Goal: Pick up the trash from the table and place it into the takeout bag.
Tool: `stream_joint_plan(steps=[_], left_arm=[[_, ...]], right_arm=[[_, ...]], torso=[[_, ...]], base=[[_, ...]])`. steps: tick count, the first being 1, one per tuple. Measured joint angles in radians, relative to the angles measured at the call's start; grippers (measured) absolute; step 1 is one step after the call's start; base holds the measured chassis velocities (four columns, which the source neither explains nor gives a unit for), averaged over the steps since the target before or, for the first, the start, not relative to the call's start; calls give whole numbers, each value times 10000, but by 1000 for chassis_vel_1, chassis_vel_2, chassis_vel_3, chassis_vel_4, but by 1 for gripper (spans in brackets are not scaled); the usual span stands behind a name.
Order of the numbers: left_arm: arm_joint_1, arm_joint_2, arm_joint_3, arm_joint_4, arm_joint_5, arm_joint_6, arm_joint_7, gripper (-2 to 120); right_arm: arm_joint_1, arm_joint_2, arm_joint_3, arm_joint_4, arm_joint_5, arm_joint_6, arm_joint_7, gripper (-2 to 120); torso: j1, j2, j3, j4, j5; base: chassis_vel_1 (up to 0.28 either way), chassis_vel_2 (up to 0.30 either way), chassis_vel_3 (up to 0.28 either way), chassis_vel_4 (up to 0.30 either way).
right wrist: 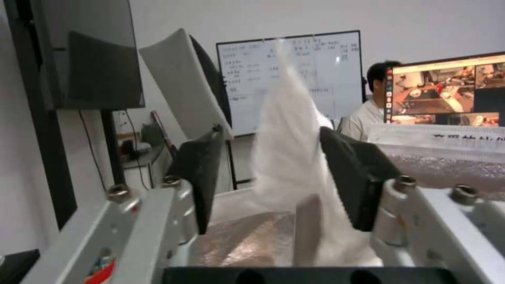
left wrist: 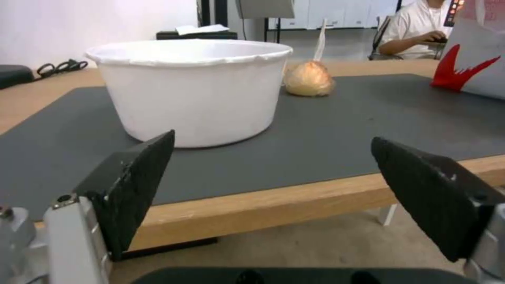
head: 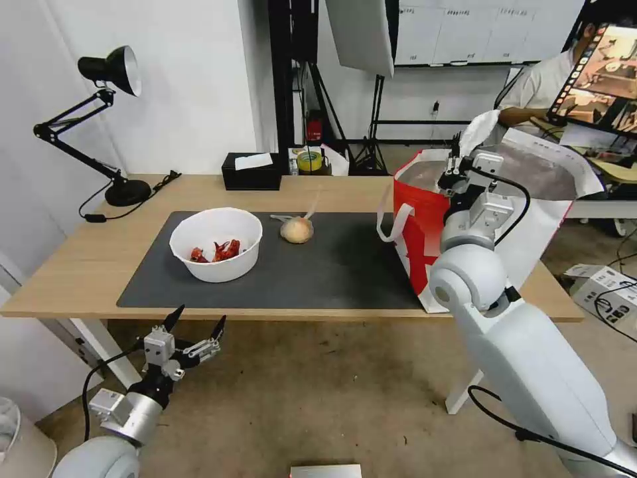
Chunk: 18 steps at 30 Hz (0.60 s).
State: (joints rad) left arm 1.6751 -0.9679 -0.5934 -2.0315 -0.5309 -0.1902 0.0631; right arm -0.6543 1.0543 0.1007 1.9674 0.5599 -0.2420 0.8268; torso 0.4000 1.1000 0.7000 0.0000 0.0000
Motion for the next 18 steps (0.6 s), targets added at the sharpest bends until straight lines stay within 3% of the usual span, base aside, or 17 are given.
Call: stream_joint_plan(steps=[2,9,13,18], left_arm=[[9,2,-11,-13,-9,1,0,100],[33,11,-15,-45,-19,6,0,100],[22,30,-25,-74,-36,12,0,100],[50,18,-53,-127,-42,18,0,100]], right_arm=[[3,-7,1,0,13,-9,-6,57],[-41,-108,27,49,131,-72,-34,89],[-51,-217,34,120,366,-125,-57,97],[-2,-337,34,161,582,-182,-58,100]], torso=[[0,0,0,0,0],[0,0,0,0,0],[0,0,0,0,0],[0,0,0,0,1]], base=[[0,0,0,0],[0,0,0,0],[0,0,0,0],[0,0,0,0]])
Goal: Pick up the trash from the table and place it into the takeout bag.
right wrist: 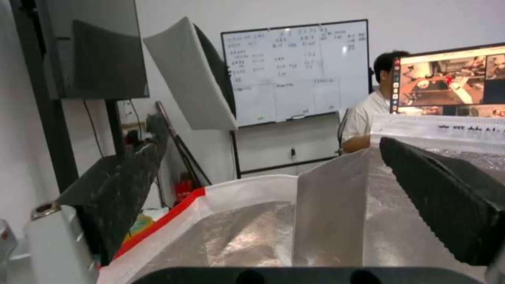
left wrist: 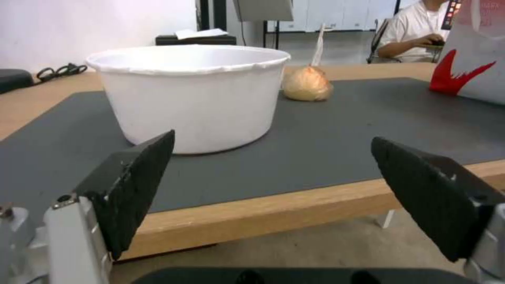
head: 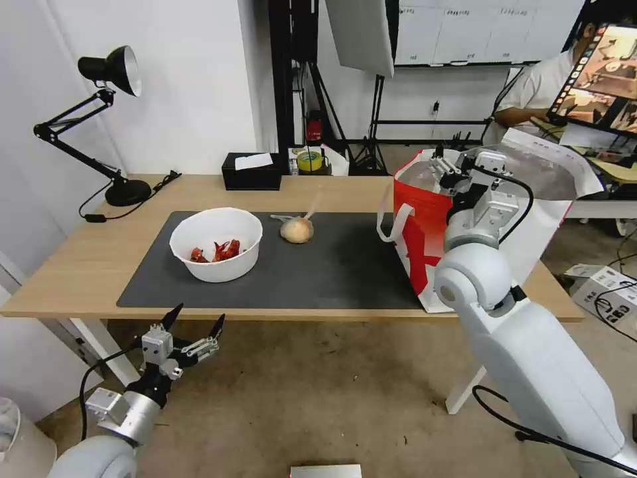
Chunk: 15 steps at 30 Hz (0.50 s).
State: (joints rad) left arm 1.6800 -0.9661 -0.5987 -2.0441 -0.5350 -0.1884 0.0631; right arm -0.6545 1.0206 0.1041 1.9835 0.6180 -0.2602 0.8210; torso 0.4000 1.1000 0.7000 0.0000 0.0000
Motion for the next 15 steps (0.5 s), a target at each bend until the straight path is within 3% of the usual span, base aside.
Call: stream_joint_plan(steps=[8,12,15], left_arm=[[173,-30,-110,-116,-57,16,-29,100],[266,-13,-171,-153,-58,16,-29,100],[269,30,-185,-154,-58,16,-25,100]], right_arm=[[129,-237,10,182,95,-5,-72,100],[209,-311,117,247,270,161,-481,100],[206,-456,183,453,787,495,-1424,100]], torso=[[-1,0,0,0,0],[0,0,0,0,0],[0,0,0,2,-1]], base=[[0,0,0,0],[0,0,0,0],[0,0,0,0]])
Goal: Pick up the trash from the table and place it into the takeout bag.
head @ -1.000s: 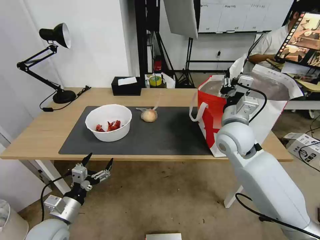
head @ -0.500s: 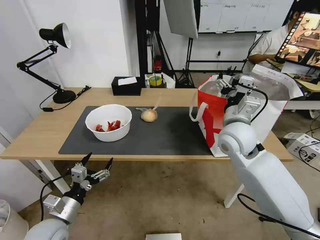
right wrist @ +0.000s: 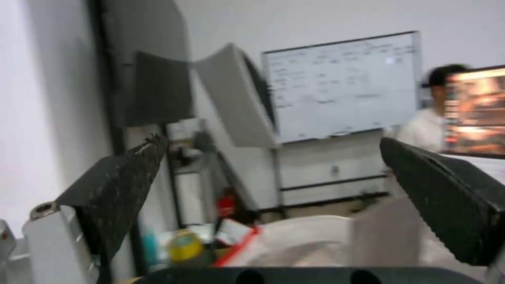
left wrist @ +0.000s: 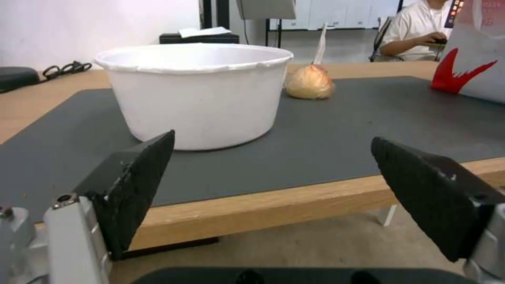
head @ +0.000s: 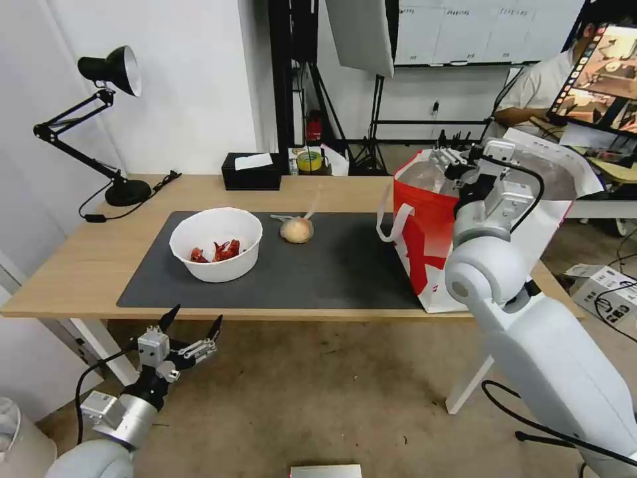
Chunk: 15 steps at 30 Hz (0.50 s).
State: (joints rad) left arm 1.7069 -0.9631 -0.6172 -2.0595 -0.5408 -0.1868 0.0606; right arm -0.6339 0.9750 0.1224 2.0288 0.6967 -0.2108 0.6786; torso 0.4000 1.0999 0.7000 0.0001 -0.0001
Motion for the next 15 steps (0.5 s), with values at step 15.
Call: stream_joint_plan(steps=[15], left_arm=[[-83,-66,52,16,0,-31,23,100]], right_arm=[[-1465,-447,39,1157,920,788,-3911,100]], torso=[[0,1,-1,-1,0]], base=[[0,0,0,0]])
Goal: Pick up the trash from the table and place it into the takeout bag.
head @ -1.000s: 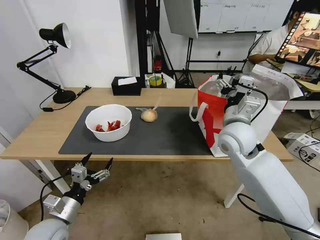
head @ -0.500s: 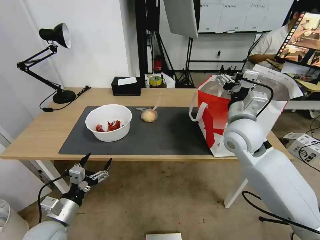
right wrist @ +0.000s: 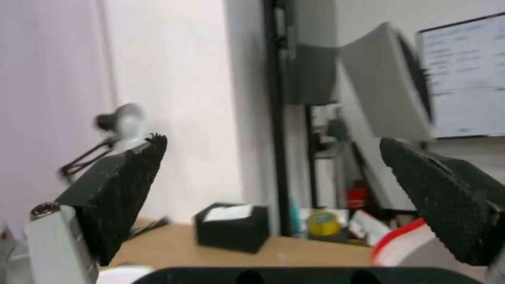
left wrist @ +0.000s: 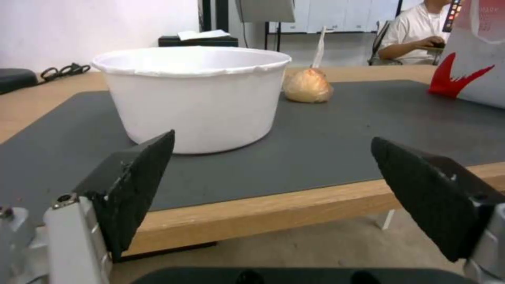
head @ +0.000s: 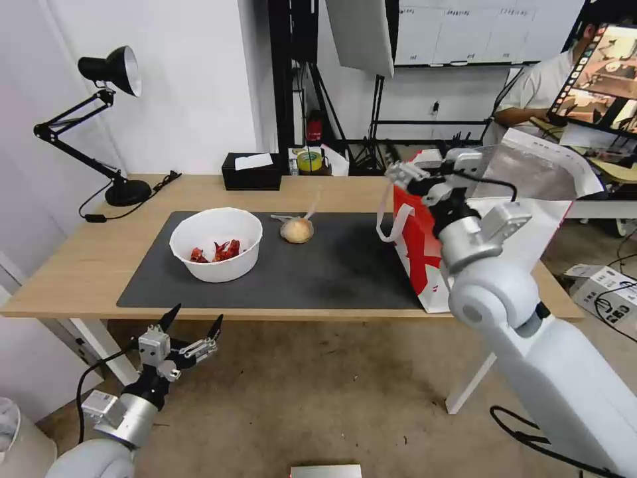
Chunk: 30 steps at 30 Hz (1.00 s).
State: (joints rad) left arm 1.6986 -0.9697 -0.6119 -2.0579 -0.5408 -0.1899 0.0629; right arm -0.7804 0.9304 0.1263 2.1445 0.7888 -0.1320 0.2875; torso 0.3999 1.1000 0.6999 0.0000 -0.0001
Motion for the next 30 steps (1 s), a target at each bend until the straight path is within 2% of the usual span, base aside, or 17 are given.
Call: stream_joint_plan(steps=[8,17,23,30], left_arm=[[58,-28,-81,-42,-7,-39,13,100],[112,-127,-106,-65,-1,-198,46,100],[131,-265,-69,-21,40,-313,256,100],[187,-277,-112,-8,59,-351,281,100]], right_arm=[[-964,-184,57,380,-271,-116,-700,100],[-3427,-399,496,1015,-1160,50,-1135,100],[-5536,-130,1020,1084,-2309,930,-1310,100],[-6860,244,1378,744,-3242,1958,-1322,100]], torso=[[0,0,0,1,1],[-1,0,0,-1,4],[-1,0,0,-1,2],[0,0,0,-2,1]], base=[[0,0,0,0],[0,0,0,0],[0,0,0,0],[0,0,0,0]])
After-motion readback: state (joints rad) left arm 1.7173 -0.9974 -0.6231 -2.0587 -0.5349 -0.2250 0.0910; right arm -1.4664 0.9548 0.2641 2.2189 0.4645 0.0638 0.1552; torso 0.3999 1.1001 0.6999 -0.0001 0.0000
